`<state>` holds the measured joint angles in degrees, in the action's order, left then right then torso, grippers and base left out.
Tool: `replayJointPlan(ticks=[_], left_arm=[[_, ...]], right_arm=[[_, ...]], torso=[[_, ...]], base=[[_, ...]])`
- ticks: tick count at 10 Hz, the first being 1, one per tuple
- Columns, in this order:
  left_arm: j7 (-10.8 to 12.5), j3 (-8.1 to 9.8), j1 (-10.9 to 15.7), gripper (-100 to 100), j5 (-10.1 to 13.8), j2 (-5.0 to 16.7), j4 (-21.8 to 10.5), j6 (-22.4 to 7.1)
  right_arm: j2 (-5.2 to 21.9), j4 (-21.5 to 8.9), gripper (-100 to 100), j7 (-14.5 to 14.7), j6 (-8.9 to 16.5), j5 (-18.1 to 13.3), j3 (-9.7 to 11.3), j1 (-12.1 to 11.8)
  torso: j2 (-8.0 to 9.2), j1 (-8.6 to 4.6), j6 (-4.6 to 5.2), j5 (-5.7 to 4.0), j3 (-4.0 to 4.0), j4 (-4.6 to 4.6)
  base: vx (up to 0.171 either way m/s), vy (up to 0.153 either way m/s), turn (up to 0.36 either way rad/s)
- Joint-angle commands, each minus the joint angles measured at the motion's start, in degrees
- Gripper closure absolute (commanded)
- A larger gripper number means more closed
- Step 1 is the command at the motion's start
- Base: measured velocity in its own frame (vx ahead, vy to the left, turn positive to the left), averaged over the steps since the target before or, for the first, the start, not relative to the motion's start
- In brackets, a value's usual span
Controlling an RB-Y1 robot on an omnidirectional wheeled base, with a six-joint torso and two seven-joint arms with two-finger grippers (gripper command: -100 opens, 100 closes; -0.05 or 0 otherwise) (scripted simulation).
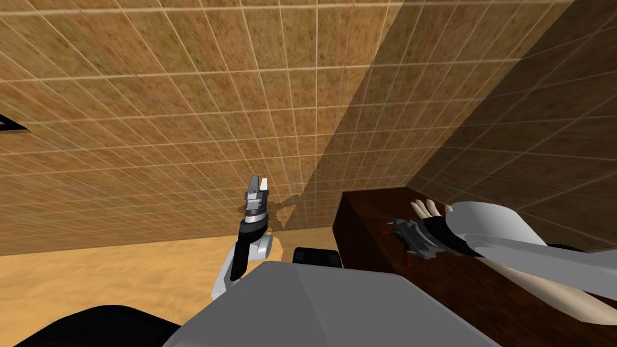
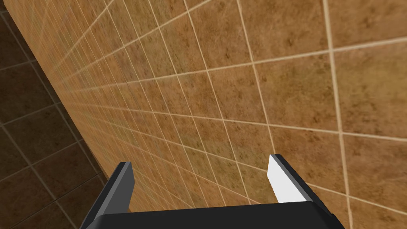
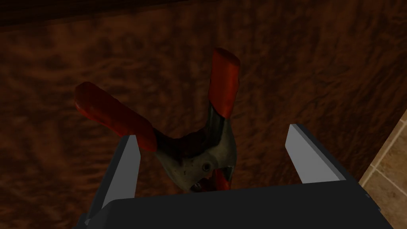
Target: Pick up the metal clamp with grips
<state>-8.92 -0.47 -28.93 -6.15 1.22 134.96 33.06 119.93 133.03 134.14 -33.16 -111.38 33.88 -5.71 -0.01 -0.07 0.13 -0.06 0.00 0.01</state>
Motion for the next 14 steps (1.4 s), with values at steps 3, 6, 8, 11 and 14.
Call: replayJointPlan(ticks=[3,6,8,11,14], left_arm=[[0.0,0.0,0.0,0,0.0,0.0,0.0,0.0],[0.0,0.0,0.0,0,0.0,0.0,0.0,0.0],[0.0,0.0,0.0,0,0.0,0.0,0.0,0.0],[0.0,0.0,0.0,0,0.0,0.0,0.0,0.0],[0.0,0.0,0.0,0,0.0,0.0,0.0,0.0]], right_arm=[[2.1,0.3,-100,5.9,0.0,-2.6,1.1,0.3],[4.0,0.6,-100,11.1,-0.1,-6.9,3.2,0.3],[4.0,0.6,-100,13.1,-0.1,-6.9,3.2,0.3],[4.6,0.9,-100,18.5,-0.1,-10.0,5.1,-0.1],[4.6,1.0,-100,22.4,0.0,-11.2,5.9,-0.5]], torso=[[-0.01,0.05,-0.03,0.01,-0.01,-0.01],[0.0,-0.01,0.0,-0.01,0.0,0.0],[0.01,0.01,0.0,-0.01,0.0,0.0],[0.0,0.04,0.0,0.0,0.0,0.0],[0.01,0.01,0.0,0.0,0.01,0.0]], base=[[0.001,-0.017,0.051],[-0.001,-0.03,0.058],[-0.002,-0.016,0.027],[-0.002,-0.019,0.046],[-0.003,-0.021,0.032]])
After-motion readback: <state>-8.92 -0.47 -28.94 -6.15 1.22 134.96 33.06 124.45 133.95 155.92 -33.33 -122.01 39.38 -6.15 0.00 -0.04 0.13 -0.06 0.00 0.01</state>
